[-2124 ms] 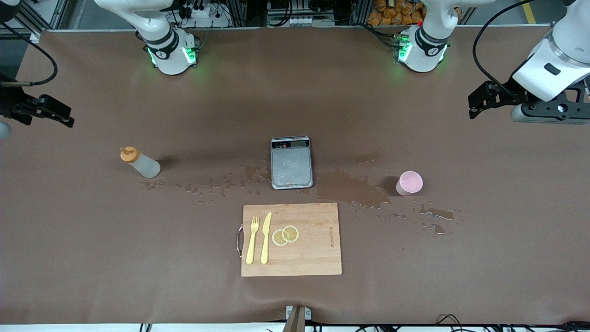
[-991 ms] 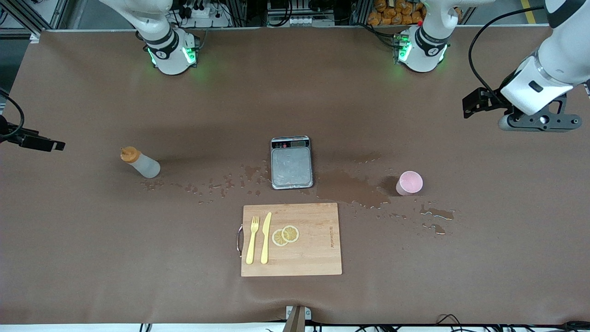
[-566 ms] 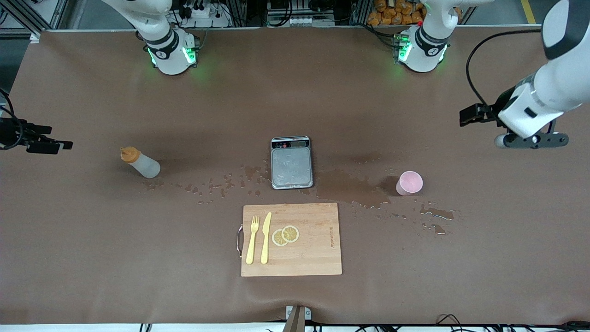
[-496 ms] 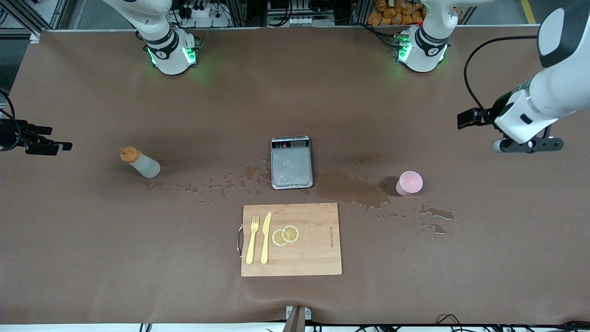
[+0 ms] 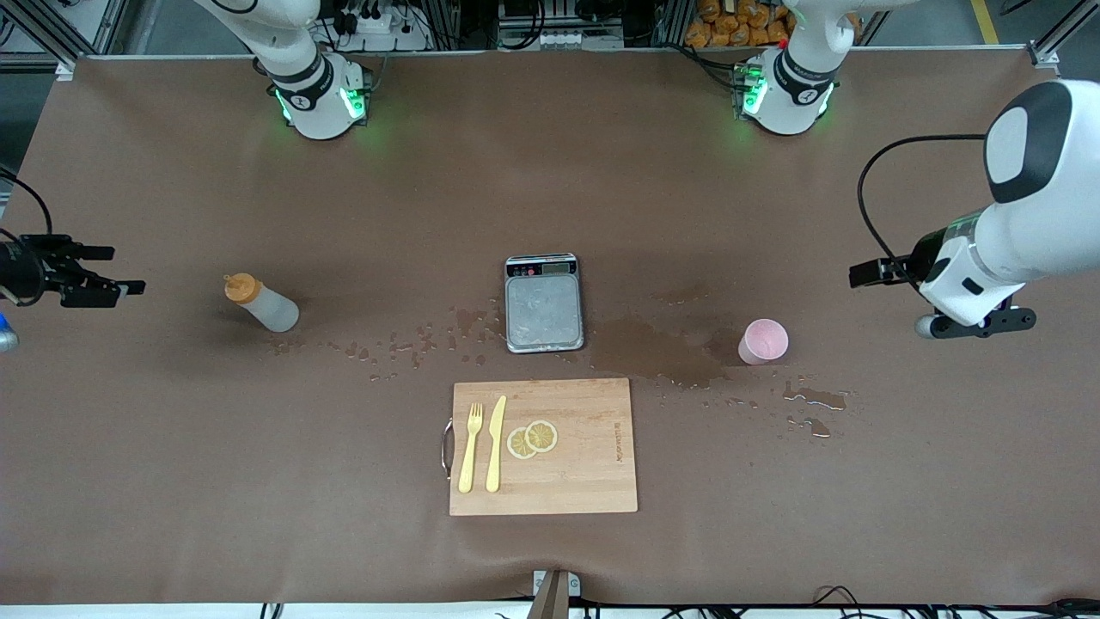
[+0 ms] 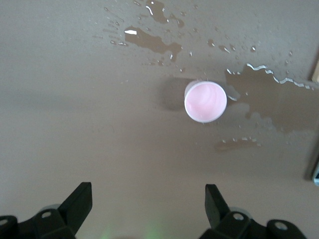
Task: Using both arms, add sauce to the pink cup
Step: 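Grasp the sauce bottle with the right gripper while the left gripper grasps the cup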
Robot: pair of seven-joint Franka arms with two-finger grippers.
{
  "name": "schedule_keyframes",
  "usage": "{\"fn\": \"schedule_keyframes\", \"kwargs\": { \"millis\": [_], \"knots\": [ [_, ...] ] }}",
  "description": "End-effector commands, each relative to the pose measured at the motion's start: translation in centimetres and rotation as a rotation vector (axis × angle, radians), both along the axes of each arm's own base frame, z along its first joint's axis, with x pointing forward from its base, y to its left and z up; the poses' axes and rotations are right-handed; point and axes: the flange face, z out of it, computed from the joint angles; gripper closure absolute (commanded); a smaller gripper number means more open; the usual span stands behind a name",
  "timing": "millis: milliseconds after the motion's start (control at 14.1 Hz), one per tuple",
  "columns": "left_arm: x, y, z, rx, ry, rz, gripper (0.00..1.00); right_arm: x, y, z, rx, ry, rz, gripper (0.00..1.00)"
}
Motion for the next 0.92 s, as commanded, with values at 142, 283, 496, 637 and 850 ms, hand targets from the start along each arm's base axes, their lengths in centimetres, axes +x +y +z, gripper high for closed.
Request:
{"fn": "schedule_keyframes", "kwargs": {
  "millis": [142, 283, 496, 637, 850],
  "knots": [
    [0.0, -0.8, -4.7, -0.005, -0.01, 0.021, 0.0, 0.3, -3.6, -5.2, 0.145, 0.065, -0.182, 0.0],
    [1.2, -1.3, -6.9, -0.012, -0.035, 0.02, 0.0, 0.3, -4.1, -7.5, 0.163, 0.097, -0.198, 0.0],
    [1.5, -2.0, -9.0, -0.014, -0.021, 0.011, 0.0, -0.1, -5.4, -11.4, 0.257, 0.152, -0.295, 0.0],
    [1.4, -2.2, -10.5, -0.014, 0.003, 0.006, 0.0, -0.6, -6.1, -13.6, 0.288, 0.182, -0.333, 0.0],
    [2.1, -3.4, -13.0, -0.02, -0.005, -0.008, 0.0, -0.8, -5.6, -15.5, 0.3, 0.213, -0.328, 0.0]
  ]
}}
